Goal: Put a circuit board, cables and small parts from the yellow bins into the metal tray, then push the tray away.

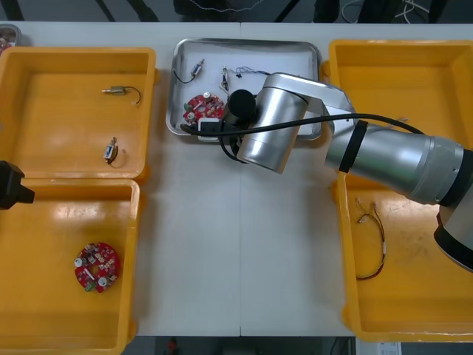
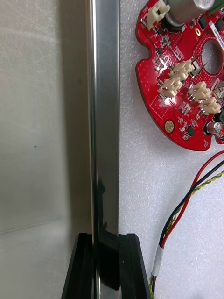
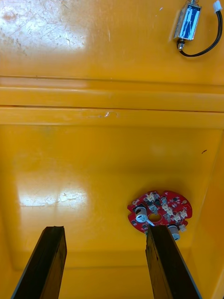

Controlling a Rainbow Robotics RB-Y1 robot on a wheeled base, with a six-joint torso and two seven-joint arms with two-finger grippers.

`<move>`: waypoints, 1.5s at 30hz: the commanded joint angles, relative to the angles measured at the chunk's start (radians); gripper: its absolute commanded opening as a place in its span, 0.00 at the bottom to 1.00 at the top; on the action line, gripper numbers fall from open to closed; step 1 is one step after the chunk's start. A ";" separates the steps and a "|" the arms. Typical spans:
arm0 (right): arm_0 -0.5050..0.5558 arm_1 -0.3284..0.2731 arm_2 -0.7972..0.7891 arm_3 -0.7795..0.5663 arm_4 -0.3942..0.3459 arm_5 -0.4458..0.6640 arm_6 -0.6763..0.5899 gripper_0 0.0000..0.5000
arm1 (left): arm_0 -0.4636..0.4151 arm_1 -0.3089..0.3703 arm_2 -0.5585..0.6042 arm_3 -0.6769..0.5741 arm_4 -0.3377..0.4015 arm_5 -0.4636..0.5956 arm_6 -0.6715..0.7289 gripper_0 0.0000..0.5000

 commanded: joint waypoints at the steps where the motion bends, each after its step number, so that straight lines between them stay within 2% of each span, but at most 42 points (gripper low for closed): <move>1: -0.050 0.029 -0.033 -0.006 -0.004 -0.007 -0.003 0.00 | 0.021 0.043 0.031 -0.029 0.007 0.006 -0.088 1.00; 8: -0.050 0.055 -0.033 0.012 0.012 -0.007 -0.004 0.00 | 0.021 0.043 0.031 -0.029 0.007 0.006 -0.088 1.00; 16: -0.050 0.056 -0.033 0.012 0.012 -0.011 0.007 0.00 | 0.021 0.043 0.031 -0.029 0.007 0.006 -0.088 1.00; 17: -0.050 0.058 -0.033 0.012 0.014 -0.011 0.007 0.18 | 0.021 0.043 0.031 -0.029 0.007 0.006 -0.088 1.00; 18: -0.050 0.056 -0.033 0.012 0.014 -0.011 0.010 0.47 | 0.021 0.043 0.031 -0.029 0.007 0.006 -0.088 1.00; 19: -0.050 0.056 -0.033 0.012 0.014 -0.011 0.011 0.62 | 0.021 0.043 0.031 -0.029 0.007 0.006 -0.088 1.00; 20: -0.050 0.058 -0.033 0.011 0.012 -0.010 0.014 0.89 | 0.021 0.043 0.031 -0.029 0.007 0.006 -0.088 1.00; 21: -0.050 0.058 -0.033 0.009 0.008 -0.008 0.016 1.00 | 0.021 0.043 0.031 -0.029 0.007 0.006 -0.088 1.00; 25: -0.050 0.056 -0.062 -0.006 -0.032 0.028 0.022 1.00 | 0.021 0.043 0.031 -0.029 0.007 0.006 -0.088 1.00; 30: -0.048 0.056 -0.117 -0.084 -0.098 0.154 0.016 1.00 | 0.021 0.043 0.031 -0.029 0.007 0.006 -0.088 1.00; 37: 0.004 0.056 -0.203 -0.247 -0.100 0.337 -0.001 1.00 | 0.021 0.043 0.031 -0.029 0.007 0.006 -0.088 1.00; 43: 0.116 0.055 -0.343 -0.414 -0.096 0.527 -0.018 1.00 | 0.021 0.043 0.031 -0.029 0.007 0.006 -0.088 1.00; 45: 0.164 0.049 -0.400 -0.485 -0.066 0.618 -0.030 1.00 | 0.021 0.043 0.031 -0.029 0.007 0.006 -0.088 1.00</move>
